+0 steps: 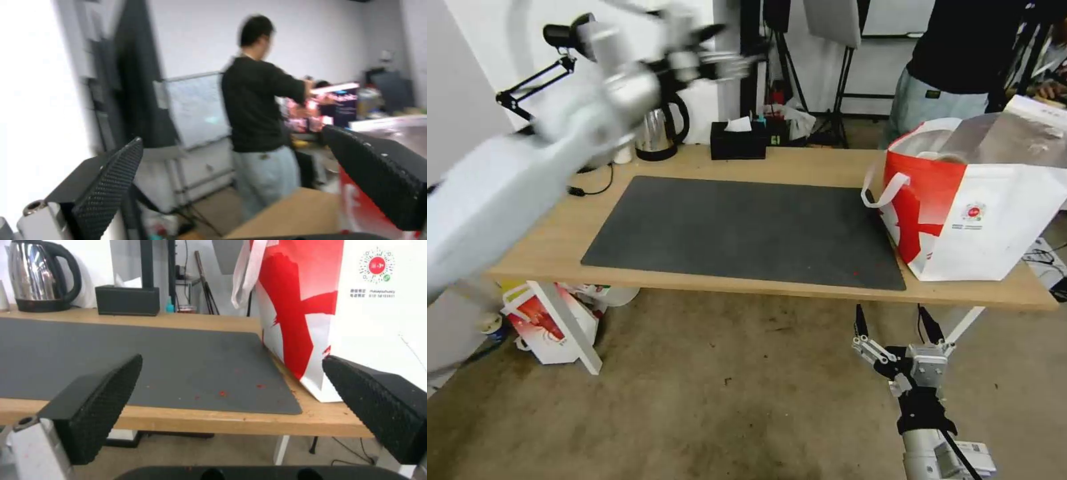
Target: Pick up the trash from the table and place it into the takeout bag.
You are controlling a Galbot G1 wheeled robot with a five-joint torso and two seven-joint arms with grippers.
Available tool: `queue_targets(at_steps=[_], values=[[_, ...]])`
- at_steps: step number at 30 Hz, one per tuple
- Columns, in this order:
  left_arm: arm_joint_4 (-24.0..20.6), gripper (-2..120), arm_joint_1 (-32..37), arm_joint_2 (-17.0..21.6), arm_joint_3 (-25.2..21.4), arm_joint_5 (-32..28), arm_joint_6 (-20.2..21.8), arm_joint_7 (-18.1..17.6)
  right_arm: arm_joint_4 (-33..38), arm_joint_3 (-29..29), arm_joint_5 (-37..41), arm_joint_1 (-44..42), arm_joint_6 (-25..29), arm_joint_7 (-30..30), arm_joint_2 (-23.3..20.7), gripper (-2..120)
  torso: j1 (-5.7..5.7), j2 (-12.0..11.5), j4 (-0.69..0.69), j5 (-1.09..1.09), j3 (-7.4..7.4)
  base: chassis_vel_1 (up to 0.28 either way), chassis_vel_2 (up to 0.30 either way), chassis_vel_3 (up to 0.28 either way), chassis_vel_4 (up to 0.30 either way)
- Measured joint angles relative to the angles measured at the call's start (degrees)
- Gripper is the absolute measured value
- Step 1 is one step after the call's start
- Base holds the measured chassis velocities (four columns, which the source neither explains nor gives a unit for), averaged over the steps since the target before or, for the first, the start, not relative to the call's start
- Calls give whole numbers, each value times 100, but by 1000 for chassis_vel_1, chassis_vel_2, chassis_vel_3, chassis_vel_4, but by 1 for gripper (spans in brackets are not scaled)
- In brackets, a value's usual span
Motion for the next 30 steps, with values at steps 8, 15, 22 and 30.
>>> queue_targets(at_steps=[8,15,22,30], values=[[-852,100,2877,-670,-2157,952,-283,-132,0,0,0,-1,0,0,0,100,1,0,-4,-6,1,0,0,0,0],[-1595,100,4470,-2195,-2860,2178,-417,-343,0,-1,0,-1,0,0,0,100,1,-1,-3,-3,1,0,0,0,0],[-1918,100,5489,-3169,-2957,3023,-735,-299,0,0,0,-1,0,0,0,100,1,0,-2,-4,1,0,0,0,0],[-1912,100,6482,-4156,-2771,4232,-1390,-398,0,0,0,0,0,0,0,100,1,0,-1,-3,1,0,0,0,0]])
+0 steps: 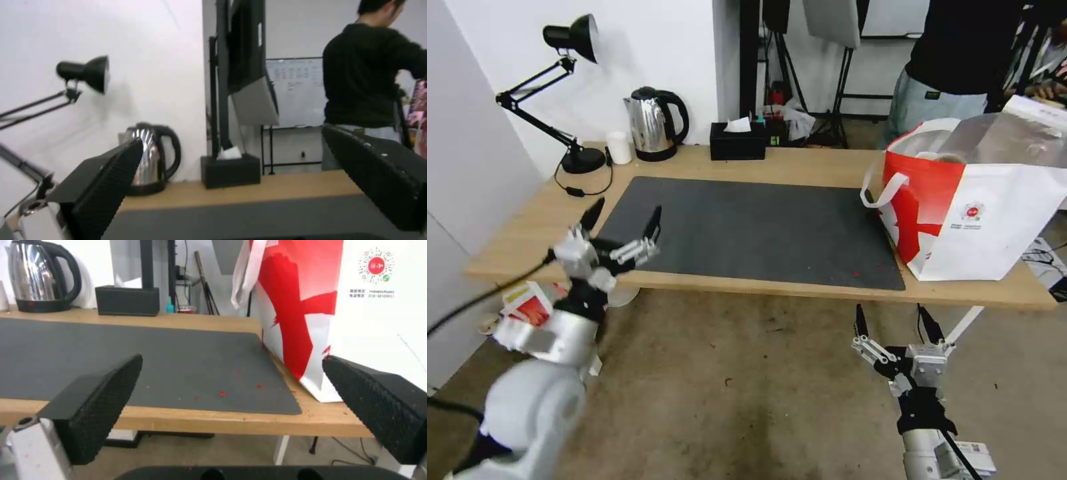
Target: Pick up the trash from the table and place it into the takeout bag.
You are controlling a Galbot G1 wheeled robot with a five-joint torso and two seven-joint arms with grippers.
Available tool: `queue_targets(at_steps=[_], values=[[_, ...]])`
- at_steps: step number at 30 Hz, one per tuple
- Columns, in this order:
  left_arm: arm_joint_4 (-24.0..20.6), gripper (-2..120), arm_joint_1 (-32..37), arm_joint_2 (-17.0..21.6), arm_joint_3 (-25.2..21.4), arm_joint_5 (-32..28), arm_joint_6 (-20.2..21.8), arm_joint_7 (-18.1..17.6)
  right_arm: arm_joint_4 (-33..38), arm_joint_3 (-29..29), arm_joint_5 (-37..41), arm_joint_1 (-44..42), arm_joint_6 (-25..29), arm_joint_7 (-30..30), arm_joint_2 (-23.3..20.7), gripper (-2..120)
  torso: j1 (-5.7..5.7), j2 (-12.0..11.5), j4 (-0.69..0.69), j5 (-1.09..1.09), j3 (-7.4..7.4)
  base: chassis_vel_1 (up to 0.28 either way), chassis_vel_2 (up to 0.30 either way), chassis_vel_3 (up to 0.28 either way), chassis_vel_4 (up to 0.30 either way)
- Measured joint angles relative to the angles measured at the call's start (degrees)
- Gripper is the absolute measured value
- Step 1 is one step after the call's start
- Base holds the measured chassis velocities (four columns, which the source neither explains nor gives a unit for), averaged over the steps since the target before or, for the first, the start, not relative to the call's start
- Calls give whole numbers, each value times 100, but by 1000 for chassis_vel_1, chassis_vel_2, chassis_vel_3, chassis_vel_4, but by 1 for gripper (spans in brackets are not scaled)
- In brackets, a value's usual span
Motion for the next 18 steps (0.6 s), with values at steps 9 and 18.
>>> queue_targets(at_steps=[9,18], values=[[259,100,582,-660,234,572,-599,-6,0,0,0,0,0,0,0,100,0,0,0,-1,0,0,0,0,0],[465,100,782,-968,333,850,-819,-74,0,0,0,0,0,0,0,100,1,0,0,-1,1,0,0,0,0]])
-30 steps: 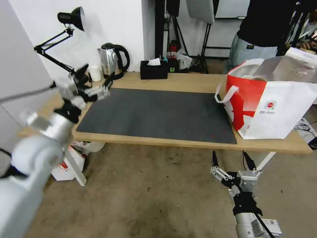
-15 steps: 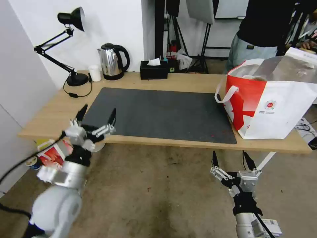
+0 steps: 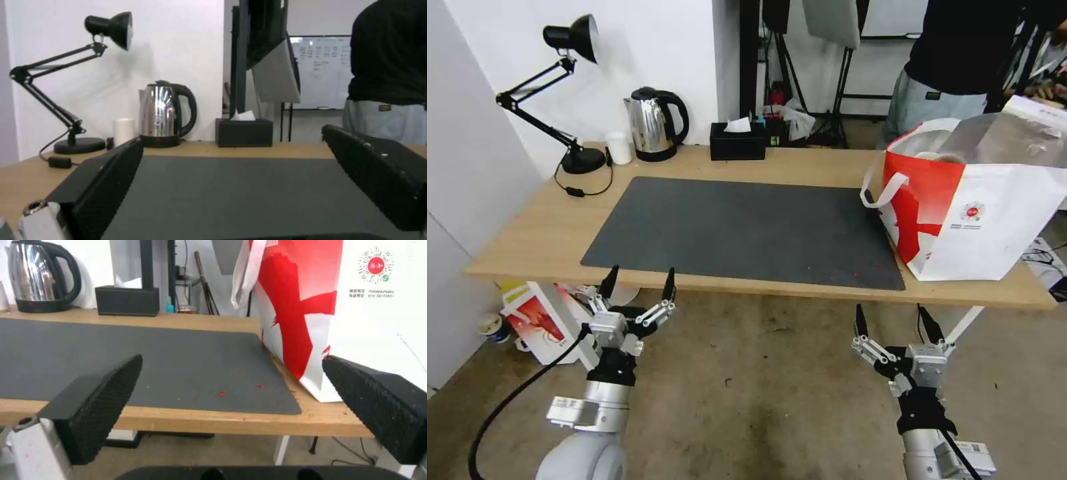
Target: Pick up the trash from the table and place it into the takeout bag.
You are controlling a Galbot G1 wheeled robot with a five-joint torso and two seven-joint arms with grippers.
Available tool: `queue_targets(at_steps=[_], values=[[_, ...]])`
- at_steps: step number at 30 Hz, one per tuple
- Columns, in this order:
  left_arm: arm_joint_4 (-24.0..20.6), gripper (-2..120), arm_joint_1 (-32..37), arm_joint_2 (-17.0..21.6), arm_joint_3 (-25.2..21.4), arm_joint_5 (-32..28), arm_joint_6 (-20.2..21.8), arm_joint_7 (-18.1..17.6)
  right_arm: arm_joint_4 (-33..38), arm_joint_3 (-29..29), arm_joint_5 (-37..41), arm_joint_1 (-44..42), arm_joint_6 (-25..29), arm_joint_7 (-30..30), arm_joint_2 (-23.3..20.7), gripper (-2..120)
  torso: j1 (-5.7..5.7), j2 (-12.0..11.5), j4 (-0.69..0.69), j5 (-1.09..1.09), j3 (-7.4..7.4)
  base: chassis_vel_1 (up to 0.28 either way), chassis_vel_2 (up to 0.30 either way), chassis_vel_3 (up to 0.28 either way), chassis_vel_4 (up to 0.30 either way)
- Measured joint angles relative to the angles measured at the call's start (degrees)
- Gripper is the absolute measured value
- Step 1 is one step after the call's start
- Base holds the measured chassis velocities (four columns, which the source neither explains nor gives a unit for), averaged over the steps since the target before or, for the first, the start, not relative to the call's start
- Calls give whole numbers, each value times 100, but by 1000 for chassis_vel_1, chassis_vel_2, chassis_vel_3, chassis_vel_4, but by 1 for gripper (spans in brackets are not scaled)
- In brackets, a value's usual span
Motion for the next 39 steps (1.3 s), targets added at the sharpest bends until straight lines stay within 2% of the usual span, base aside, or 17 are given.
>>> queue_targets(at_steps=[10,39], values=[[176,100,270,-154,-47,46,-354,3,0,0,0,0,0,0,0,100,0,0,0,0,0,0,0,0,0],[641,100,161,-195,61,285,-402,-21,0,0,0,0,0,0,0,100,0,0,0,0,0,0,0,0,0]])
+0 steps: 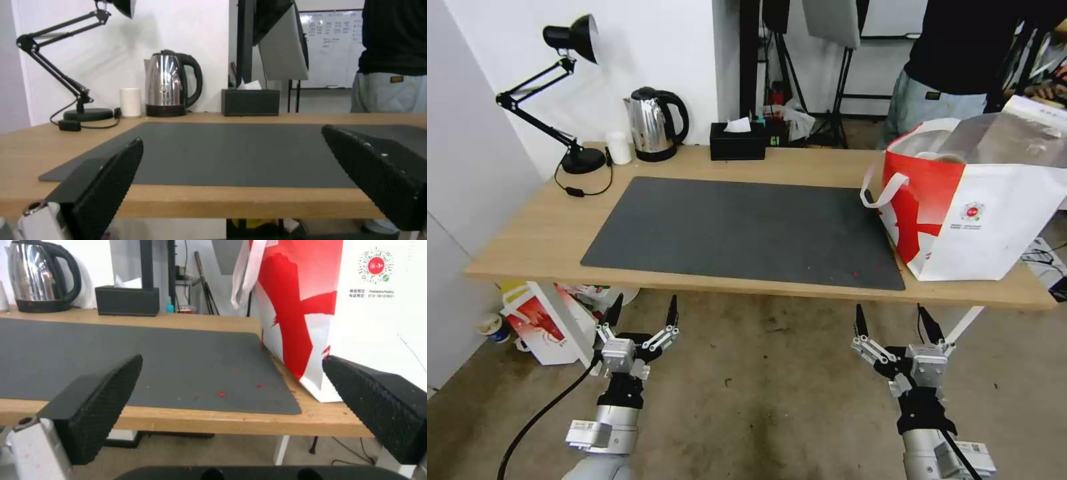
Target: Pick up the trash from the table and place it into the takeout bag.
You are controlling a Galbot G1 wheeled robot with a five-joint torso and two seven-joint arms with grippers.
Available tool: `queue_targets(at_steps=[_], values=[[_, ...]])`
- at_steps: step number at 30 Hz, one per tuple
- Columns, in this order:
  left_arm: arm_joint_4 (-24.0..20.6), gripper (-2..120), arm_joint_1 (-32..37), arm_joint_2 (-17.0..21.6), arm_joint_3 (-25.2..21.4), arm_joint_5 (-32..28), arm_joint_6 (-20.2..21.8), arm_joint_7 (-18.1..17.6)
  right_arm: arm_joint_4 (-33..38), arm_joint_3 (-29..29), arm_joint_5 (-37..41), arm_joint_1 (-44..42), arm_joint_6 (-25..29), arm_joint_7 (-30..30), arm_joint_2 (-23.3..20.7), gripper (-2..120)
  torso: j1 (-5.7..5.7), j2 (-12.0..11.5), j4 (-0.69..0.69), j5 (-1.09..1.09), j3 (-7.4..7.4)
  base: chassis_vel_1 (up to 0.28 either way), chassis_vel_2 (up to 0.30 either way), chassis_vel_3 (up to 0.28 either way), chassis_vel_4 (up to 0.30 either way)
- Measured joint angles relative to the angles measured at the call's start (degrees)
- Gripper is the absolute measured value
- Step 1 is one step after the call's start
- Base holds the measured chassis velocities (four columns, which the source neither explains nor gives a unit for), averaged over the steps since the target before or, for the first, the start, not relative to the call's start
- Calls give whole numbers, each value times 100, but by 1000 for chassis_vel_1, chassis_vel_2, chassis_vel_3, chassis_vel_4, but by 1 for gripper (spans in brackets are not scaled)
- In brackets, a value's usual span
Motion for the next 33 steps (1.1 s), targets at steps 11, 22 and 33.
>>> queue_targets(at_steps=[11,22,33], values=[[91,100,-2,2,-55,-101,-45,0,0,0,0,0,0,0,0,100,0,-1,0,0,0,0,0,0,0],[30,100,-3,22,-94,-164,-20,0,0,0,0,0,0,0,0,100,0,-1,0,0,0,0,0,0,0],[25,100,-3,26,-95,-166,-13,0,0,0,0,0,0,0,0,100,0,-1,0,0,0,0,0,0,0]])
